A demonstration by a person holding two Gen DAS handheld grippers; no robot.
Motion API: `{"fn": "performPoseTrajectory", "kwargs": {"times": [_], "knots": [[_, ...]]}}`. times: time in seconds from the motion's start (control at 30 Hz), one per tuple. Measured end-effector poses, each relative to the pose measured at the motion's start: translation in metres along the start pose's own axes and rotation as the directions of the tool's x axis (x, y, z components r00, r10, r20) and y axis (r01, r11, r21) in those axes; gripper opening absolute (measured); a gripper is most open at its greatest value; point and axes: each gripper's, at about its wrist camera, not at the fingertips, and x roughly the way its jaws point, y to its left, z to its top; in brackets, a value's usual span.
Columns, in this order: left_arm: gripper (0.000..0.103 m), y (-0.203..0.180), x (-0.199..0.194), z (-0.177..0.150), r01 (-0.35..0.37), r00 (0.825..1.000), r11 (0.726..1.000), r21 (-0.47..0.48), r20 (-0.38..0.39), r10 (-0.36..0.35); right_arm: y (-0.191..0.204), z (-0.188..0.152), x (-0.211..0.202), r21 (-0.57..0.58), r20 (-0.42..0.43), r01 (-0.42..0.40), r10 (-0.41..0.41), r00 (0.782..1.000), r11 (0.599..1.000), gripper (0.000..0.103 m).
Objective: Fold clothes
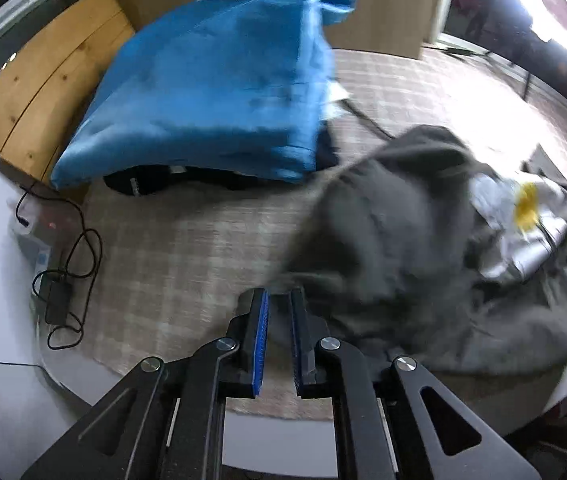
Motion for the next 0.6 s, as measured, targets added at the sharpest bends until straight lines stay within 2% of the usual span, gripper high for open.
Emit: {"fn": "performPoseTrajectory", "kwargs": {"times": [0.03,0.1,0.13,0.2,0.37,0.43,0.5,0.6], "knots": [[0.018,-0.012,-0.005,-0.001,0.013,1.0,1.0,0.02,0.011,-0.013,-0.005,0.002,-0.009,-0.003,0.031,0.004,-0.004,1.0,1.0,0.027],[0.028,-0.051,-0.009,0.002,0.143,0.989,0.987,0.069,0.025,-0.145,-0.02,0.01,-0.032,0.004,0.116,0.032,-0.032,0.993,0.999,0.042],[0.033,-0.071,-0.012,0.003,0.207,0.977,0.974,0.094,0.03,-0.211,-0.03,0.016,-0.041,0.01,0.155,0.076,-0.077,0.985,0.997,0.043],[0.038,-0.109,-0.016,0.006,0.326,0.942,0.934,0.145,0.034,-0.334,-0.051,0.029,-0.048,0.019,0.194,0.158,-0.158,0.968,0.987,0.043],[0.04,-0.178,-0.002,0.019,0.35,0.931,0.894,0.28,-0.002,-0.364,-0.112,0.058,-0.044,0.124,0.207,0.24,-0.262,0.943,0.963,0.043],[0.042,-0.166,0.01,0.041,0.337,0.938,0.916,0.219,0.006,-0.347,-0.126,0.075,-0.033,0.128,0.204,0.299,-0.321,0.925,0.945,0.043],[0.047,-0.151,0.026,0.058,0.289,0.955,0.938,0.189,0.016,-0.298,-0.141,0.095,-0.02,0.12,0.195,0.351,-0.369,0.909,0.929,0.048],[0.048,-0.135,0.052,0.082,0.2,0.978,0.963,0.181,0.017,-0.207,-0.146,0.121,0.006,0.078,0.15,0.332,-0.34,0.928,0.94,0.051]]}}
